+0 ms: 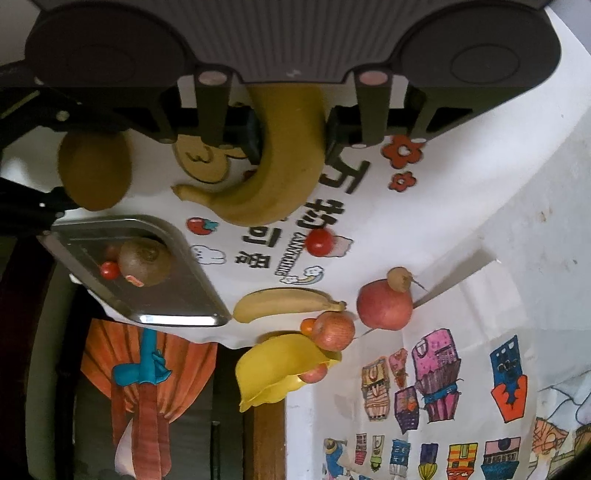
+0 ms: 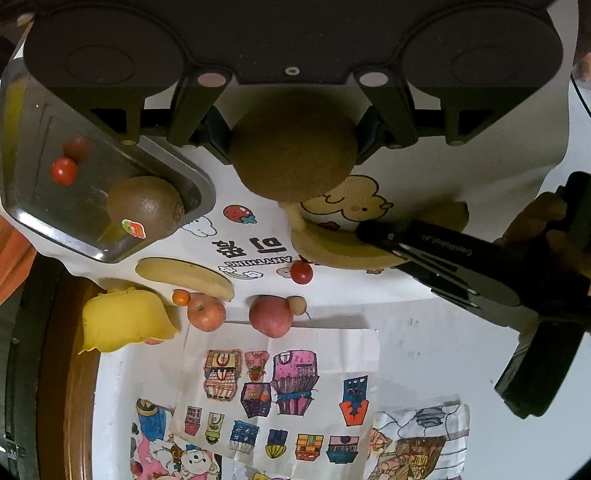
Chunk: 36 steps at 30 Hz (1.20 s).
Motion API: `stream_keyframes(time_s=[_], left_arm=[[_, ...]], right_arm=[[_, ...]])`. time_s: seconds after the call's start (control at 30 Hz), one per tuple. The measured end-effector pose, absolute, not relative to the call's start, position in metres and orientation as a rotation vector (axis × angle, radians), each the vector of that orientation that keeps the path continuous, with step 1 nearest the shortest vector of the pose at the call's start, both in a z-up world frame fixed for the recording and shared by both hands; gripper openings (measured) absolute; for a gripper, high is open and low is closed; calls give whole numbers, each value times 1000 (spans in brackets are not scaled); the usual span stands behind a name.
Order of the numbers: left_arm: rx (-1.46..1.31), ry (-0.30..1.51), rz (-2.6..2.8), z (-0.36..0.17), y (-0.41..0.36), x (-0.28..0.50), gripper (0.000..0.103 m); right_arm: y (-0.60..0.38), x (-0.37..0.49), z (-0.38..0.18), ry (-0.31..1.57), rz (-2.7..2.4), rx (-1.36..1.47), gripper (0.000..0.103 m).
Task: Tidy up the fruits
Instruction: 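Carry the kiwi toward the metal tray with the right tool while the left tool carries the banana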
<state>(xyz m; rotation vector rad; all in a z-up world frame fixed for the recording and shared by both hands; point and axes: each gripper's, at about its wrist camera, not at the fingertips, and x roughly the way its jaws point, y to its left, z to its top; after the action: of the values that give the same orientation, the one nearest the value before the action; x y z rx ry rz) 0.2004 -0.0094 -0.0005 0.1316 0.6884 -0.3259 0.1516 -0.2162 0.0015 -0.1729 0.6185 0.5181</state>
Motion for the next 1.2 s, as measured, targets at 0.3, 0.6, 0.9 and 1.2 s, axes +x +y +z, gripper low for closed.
stream_keyframes(time_s=[0.3, 0.6, 0.9, 1.2], left_arm=[[112, 682, -361, 0, -24, 188, 37], [130, 647, -365, 0, -42, 176, 37], [65, 603, -391, 10, -50, 173, 37], [-47, 570, -420, 24, -68, 188, 37]], right_arm=[[-232, 136, 3, 609, 495, -166, 69], [-249, 125, 0, 579, 452, -164, 69], [-267, 123, -3, 546, 426, -132, 69], [-300, 121, 3, 488, 349, -89, 69]])
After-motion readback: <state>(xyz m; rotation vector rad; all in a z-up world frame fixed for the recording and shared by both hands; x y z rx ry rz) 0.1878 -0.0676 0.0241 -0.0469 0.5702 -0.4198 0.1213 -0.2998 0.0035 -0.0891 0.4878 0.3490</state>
